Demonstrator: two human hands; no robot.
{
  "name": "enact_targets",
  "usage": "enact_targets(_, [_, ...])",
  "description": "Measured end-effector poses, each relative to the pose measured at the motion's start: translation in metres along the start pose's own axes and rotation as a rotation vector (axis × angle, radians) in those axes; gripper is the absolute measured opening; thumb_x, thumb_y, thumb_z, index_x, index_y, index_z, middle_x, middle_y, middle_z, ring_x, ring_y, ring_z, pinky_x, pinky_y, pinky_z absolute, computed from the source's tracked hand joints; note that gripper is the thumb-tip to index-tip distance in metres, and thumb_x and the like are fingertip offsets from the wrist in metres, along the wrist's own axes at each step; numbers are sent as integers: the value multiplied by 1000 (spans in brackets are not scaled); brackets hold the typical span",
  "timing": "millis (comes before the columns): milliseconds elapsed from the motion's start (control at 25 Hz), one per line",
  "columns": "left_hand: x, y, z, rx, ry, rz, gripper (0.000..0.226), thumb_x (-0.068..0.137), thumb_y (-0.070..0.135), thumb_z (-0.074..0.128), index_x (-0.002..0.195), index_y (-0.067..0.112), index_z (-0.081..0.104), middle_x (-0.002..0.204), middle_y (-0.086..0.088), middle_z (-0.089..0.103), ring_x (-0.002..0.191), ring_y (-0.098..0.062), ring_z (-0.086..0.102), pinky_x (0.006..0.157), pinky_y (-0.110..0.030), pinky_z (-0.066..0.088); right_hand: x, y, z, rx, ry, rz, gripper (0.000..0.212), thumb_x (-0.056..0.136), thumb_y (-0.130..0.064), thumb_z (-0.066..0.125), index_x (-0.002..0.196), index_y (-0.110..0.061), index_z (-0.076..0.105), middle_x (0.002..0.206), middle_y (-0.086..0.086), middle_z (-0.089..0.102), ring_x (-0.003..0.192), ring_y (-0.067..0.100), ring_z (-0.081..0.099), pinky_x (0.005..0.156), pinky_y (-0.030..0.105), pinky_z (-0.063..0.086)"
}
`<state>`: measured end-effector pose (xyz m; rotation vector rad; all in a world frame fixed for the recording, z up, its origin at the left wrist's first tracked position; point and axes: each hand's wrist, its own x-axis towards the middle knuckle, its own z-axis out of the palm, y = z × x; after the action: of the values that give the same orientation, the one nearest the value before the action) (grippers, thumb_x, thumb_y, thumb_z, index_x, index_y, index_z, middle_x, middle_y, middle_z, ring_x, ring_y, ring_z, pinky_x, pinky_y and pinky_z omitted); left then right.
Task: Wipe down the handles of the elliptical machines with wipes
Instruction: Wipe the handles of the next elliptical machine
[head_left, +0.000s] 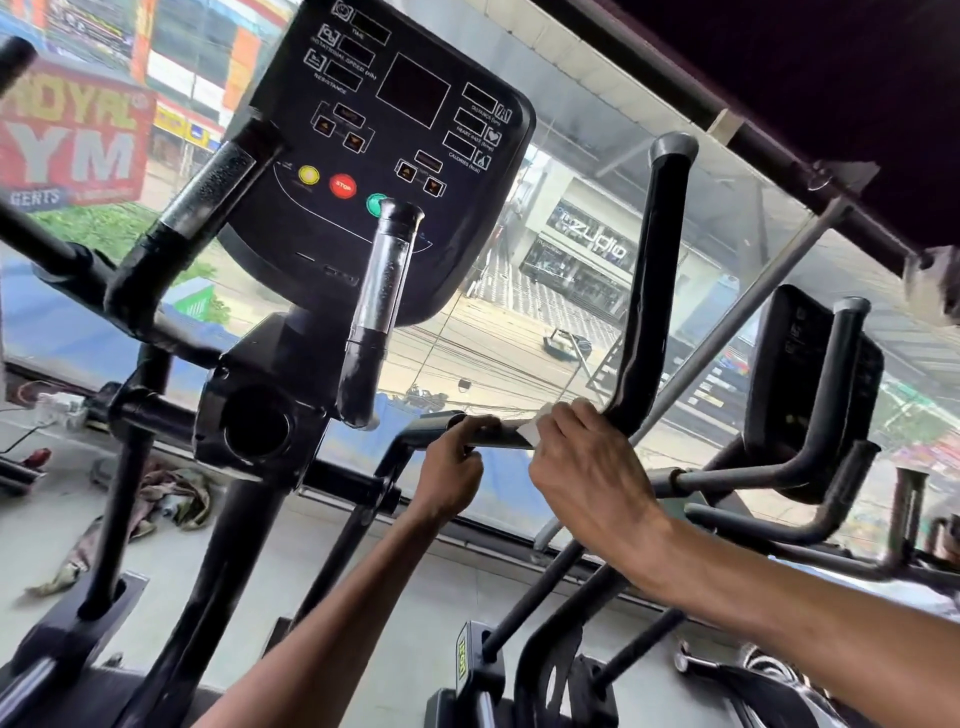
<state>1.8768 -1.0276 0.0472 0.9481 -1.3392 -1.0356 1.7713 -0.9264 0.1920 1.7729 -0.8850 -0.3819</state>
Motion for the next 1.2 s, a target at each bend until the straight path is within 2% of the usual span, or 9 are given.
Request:
enact_targets(120, [-3,0,2,-14,20,3,68,78,-18,42,127,20,68,116,10,72,113,-8,64,87,-10,49,-6,5,-4,-60,-17,15,38,75,13,35,61,-5,66,69,13,55,76,31,51,80,44,41])
enact_targets(280, [-1,-8,0,-4,3,31,67,75,-18,43,130,15,67,115,6,73,114,-7,65,100,-20,47,30,-29,25,-38,-143,-74,20,78,-3,63,83,-13,79,90,11,68,91,29,60,92,42,39])
enact_targets(400, [1,-16,-3,32,-6,0,67,78,-14,47,135,15,64,117,11,70,116,-9,65,101,-25,50,48,-38,26,68,-279,-117,24,96,-10,56,111,-12,75,117,11,66,114,31,56,105,42,37])
enact_targets(480, [-1,-24,-1,18,-35,-22,73,74,-9,42,138,20,62,127,9,69,123,-11,62,108,-32,48,40,-27,11,71,-251,-87,23,94,-5,55,100,-12,75,106,11,67,106,30,57,100,43,41])
enact_targets(600, [-3,-29,4,4,-33,-17,72,76,-4,42,138,26,61,136,7,67,128,-9,60,111,-33,46,11,5,-11,93,-42,44,28,75,10,52,64,-8,69,69,11,60,74,31,55,77,44,47])
enact_targets(800, [-5,-26,12,-25,20,-5,67,82,-9,45,140,21,60,135,4,67,128,-12,61,111,-34,47,-5,4,-2,-31,2,38,49,82,12,22,66,-2,67,70,14,55,76,31,51,77,45,39])
enact_targets(1000, [3,-33,-2,180,40,23,61,84,-8,54,137,22,62,129,5,68,119,-7,61,96,-5,40,38,-34,28,107,-151,-49,16,71,-1,73,63,-14,70,70,7,60,77,27,55,83,41,37])
enact_targets(1120, [14,-53,-14,414,44,18,68,85,-2,55,151,14,48,154,-5,49,143,-21,42,119,-30,34,57,-48,38,164,-272,-24,20,97,-5,56,98,-14,74,100,8,67,106,28,56,101,41,38])
enact_targets(1200, [20,-68,-19,445,-5,-45,74,85,-3,52,157,10,39,164,-7,36,152,-23,31,124,-35,28,74,-60,46,156,-326,-12,24,102,-7,50,106,-15,72,106,5,67,112,28,54,103,40,35])
